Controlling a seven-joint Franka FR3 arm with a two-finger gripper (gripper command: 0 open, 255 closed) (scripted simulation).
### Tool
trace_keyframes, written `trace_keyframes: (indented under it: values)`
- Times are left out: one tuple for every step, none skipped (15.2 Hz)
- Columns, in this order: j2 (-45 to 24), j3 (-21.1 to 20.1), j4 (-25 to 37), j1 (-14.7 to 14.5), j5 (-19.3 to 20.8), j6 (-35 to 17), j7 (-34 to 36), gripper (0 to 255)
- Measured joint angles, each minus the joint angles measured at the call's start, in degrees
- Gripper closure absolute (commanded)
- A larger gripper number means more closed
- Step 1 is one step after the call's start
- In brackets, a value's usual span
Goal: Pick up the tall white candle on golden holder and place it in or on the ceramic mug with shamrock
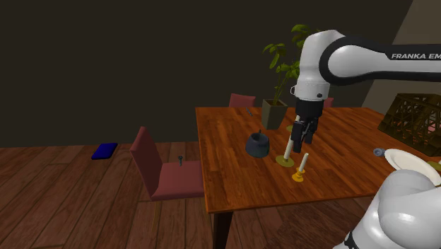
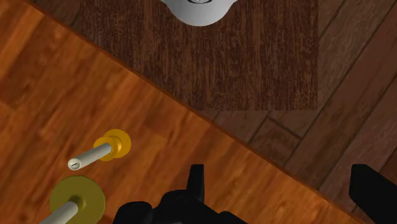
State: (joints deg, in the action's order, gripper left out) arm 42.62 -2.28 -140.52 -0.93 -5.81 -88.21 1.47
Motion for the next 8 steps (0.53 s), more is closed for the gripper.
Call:
trace_keyframes:
  values:
    - [0.0, 0.0, 0.0, 0.0, 0.0, 0.0, 0.0, 0]
    - [-0.27, 0.27, -0.38, 0.43, 0.26, -0.63, 0.14, 0]
    - [-0.69, 0.78, -0.67, 1.14, 0.74, -1.34, 0.29, 0]
    - [-1.01, 1.47, -1.56, 2.02, 1.37, -2.51, 0.33, 0]
    - [-1.23, 2.1, -2.47, 2.92, 1.95, -3.65, 0.53, 0]
    - [-2.22, 3.04, -2.6, 3.99, 2.77, -4.78, 0.43, 0]
    - [-2.91, 3.57, -2.65, 4.84, 3.25, -5.56, 0.85, 0]
    - [-3.44, 4.26, -3.37, 5.8, 3.87, -6.83, 1.08, 0]
